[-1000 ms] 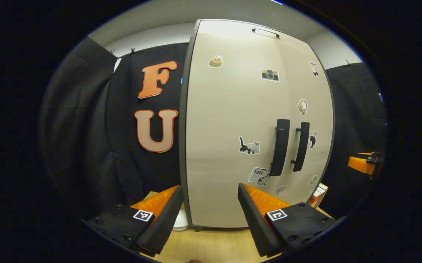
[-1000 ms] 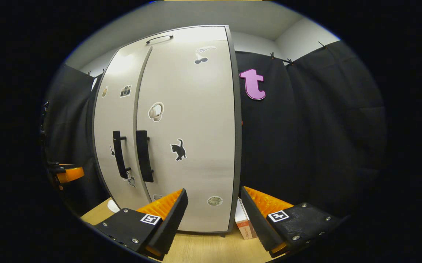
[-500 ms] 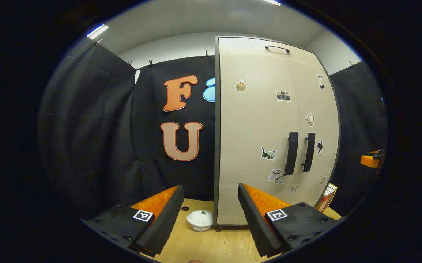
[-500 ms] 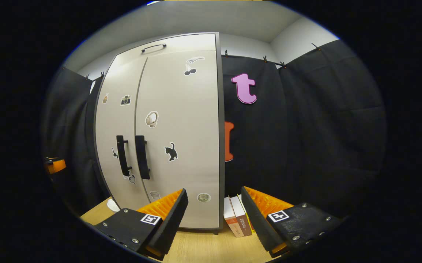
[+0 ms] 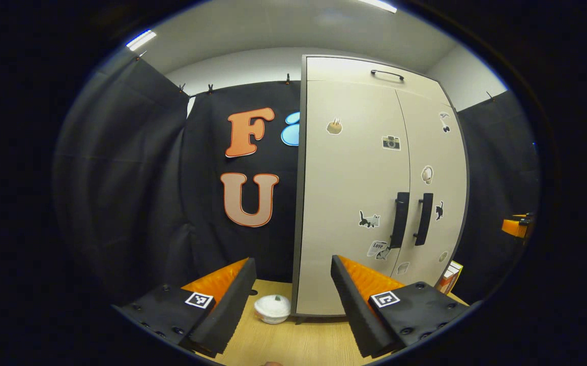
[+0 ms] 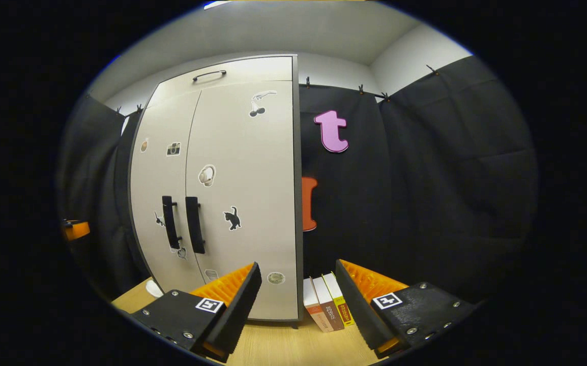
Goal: Grab one shoe with the right hand and put it into the shoe cabinet, grab the other shoe with the left hand and put it into the shoe cabinet; then close the right door with the right hand and the left door with the left hand.
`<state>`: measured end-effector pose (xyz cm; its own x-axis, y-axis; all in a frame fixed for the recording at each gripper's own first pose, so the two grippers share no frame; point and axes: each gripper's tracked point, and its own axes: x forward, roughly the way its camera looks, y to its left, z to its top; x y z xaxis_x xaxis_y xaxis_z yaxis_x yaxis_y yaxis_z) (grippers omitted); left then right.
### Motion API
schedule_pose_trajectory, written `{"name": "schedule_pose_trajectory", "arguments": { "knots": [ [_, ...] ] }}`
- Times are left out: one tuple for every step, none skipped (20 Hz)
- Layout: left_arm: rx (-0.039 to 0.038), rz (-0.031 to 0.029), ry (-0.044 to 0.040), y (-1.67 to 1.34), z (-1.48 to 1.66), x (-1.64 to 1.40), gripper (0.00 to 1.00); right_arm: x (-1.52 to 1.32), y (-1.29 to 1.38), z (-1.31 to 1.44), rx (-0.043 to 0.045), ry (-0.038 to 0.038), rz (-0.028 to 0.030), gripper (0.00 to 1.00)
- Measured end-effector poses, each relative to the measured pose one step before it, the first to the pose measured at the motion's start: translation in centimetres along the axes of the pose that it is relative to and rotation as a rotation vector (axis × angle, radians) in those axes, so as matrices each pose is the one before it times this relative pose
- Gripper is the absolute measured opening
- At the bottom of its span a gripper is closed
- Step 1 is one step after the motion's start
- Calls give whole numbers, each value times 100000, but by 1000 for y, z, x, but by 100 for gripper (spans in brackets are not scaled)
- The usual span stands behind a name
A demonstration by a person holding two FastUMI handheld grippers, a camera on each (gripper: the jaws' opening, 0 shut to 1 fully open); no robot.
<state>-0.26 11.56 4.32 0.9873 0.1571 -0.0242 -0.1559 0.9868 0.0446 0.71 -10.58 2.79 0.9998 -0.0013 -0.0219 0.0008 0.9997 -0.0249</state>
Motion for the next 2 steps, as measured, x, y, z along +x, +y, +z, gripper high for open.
{"name": "schedule_pose_trajectory", "arguments": {
  "knots": [
    [486, 80, -231, 140, 123, -129, 94, -63, 171, 60, -128, -274, 282, 91],
    [333, 206, -350, 90, 145, -168, 96, -90, 117, 36, 60, -192, 400, 91]
  ]
}}
